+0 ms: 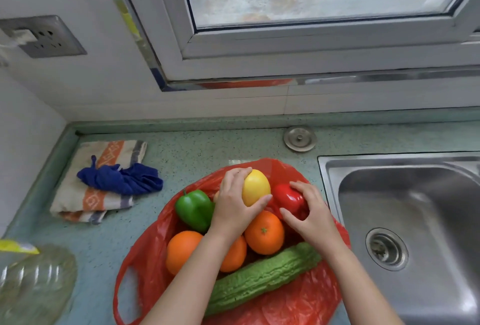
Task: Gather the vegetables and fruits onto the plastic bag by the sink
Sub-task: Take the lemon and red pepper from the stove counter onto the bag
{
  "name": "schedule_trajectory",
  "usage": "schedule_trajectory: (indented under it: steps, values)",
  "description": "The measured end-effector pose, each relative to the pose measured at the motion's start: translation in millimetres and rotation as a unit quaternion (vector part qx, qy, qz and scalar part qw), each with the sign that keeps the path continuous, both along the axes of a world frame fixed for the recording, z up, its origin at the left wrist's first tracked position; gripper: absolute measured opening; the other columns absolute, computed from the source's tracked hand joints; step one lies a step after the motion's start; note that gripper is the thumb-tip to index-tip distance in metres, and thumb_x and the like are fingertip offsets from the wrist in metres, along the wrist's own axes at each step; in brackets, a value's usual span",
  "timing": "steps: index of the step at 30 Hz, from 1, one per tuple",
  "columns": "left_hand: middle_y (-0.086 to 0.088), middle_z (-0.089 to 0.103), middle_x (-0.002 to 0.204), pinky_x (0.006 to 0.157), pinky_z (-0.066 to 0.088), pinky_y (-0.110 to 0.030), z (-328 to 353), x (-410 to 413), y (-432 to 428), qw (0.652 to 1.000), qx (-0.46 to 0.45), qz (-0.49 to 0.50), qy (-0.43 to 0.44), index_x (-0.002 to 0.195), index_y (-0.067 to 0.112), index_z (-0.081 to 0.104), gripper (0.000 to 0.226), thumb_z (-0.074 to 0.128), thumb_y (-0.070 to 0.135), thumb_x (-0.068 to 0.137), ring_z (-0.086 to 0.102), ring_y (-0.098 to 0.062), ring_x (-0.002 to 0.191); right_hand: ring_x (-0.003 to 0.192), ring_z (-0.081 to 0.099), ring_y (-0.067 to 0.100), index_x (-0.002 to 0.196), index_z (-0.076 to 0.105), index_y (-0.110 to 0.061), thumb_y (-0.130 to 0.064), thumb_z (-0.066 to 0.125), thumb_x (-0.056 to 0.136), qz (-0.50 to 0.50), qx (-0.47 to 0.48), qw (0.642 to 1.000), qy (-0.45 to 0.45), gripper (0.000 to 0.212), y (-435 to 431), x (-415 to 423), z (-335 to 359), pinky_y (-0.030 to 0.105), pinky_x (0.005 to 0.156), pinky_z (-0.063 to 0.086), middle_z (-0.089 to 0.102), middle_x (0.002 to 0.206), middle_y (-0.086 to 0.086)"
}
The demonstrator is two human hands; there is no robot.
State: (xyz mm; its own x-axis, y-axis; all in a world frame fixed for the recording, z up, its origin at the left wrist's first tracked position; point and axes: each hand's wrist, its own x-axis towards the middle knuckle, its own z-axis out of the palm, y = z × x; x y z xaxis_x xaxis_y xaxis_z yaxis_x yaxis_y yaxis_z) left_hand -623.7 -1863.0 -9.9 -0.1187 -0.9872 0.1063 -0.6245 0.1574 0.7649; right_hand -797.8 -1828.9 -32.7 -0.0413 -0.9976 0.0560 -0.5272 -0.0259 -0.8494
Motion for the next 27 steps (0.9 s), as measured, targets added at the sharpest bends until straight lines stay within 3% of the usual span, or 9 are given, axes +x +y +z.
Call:
schedule_trajectory:
  steps: [4, 13, 18, 22, 26, 27]
  values:
    - [-0.007, 0.049, 0.123, 0.1, 0.032, -0.029, -10, -6, -12, 0.998, 0.02, -0.048, -0.034, 0.125, 0.012, 0.049, 0.069, 0.066, 0.047, 0.068, 0.043, -0.02, 0.117, 0.122, 0.04, 0.015, 0.121, 0.05, -0.017, -0.029, 0.07, 0.069, -0.006, 0.007, 1.0, 0.007, 0.057, 6, 0, -5, 0.006, 0.099, 0.022, 0.048, 0.122, 0.002]
    - [-0.008, 0.046, 0.131, 0.104, 0.023, -0.028, -28, 3, -9, 0.988, 0.015, -0.106, -0.115, 0.131, 0.014, 0.043, 0.071, 0.072, 0.04, 0.072, 0.036, -0.022, 0.124, 0.123, 0.036, 0.011, 0.122, 0.05, -0.018, -0.028, 0.076, 0.069, -0.007, 0.003, 1.0, 0.006, 0.06, 14, 3, -7, -0.001, 0.097, 0.017, 0.045, 0.124, 0.003]
    - [-0.008, 0.042, 0.138, 0.108, 0.019, -0.033, -34, 11, -5, 0.982, 0.022, -0.103, -0.156, 0.136, 0.017, 0.037, 0.076, 0.068, 0.048, 0.074, 0.03, -0.023, 0.131, 0.121, 0.037, 0.006, 0.121, 0.051, -0.018, -0.029, 0.072, 0.071, -0.001, 0.007, 1.0, -0.004, 0.056, 16, 6, -6, 0.0, 0.097, 0.019, 0.047, 0.127, 0.002]
    - [-0.004, 0.035, 0.143, 0.112, 0.011, -0.041, -31, 12, -3, 0.972, 0.025, -0.091, -0.213, 0.14, 0.024, 0.028, 0.078, 0.059, 0.056, 0.076, 0.014, -0.023, 0.138, 0.123, 0.036, 0.006, 0.123, 0.05, -0.018, -0.031, 0.069, 0.072, -0.004, 0.011, 1.0, -0.006, 0.055, 14, 8, -7, 0.001, 0.097, 0.019, 0.045, 0.129, 0.0]
    - [-0.005, 0.03, 0.146, 0.111, 0.006, -0.041, -27, 11, -1, 0.97, 0.031, -0.082, -0.229, 0.142, 0.028, 0.021, 0.081, 0.056, 0.059, 0.076, 0.008, -0.022, 0.139, 0.124, 0.034, 0.005, 0.126, 0.047, -0.02, -0.034, 0.066, 0.074, -0.008, 0.016, 1.0, -0.012, 0.057, 13, 8, -7, 0.014, 0.101, 0.023, 0.041, 0.129, -0.005]
    - [-0.005, 0.03, 0.146, 0.111, 0.007, -0.041, -26, 11, 0, 0.97, 0.032, -0.082, -0.226, 0.142, 0.028, 0.02, 0.081, 0.056, 0.059, 0.076, 0.008, -0.022, 0.139, 0.125, 0.033, 0.005, 0.127, 0.046, -0.02, -0.033, 0.067, 0.076, -0.004, 0.016, 1.0, -0.011, 0.057, 13, 7, -7, 0.012, 0.101, 0.022, 0.04, 0.13, -0.006]
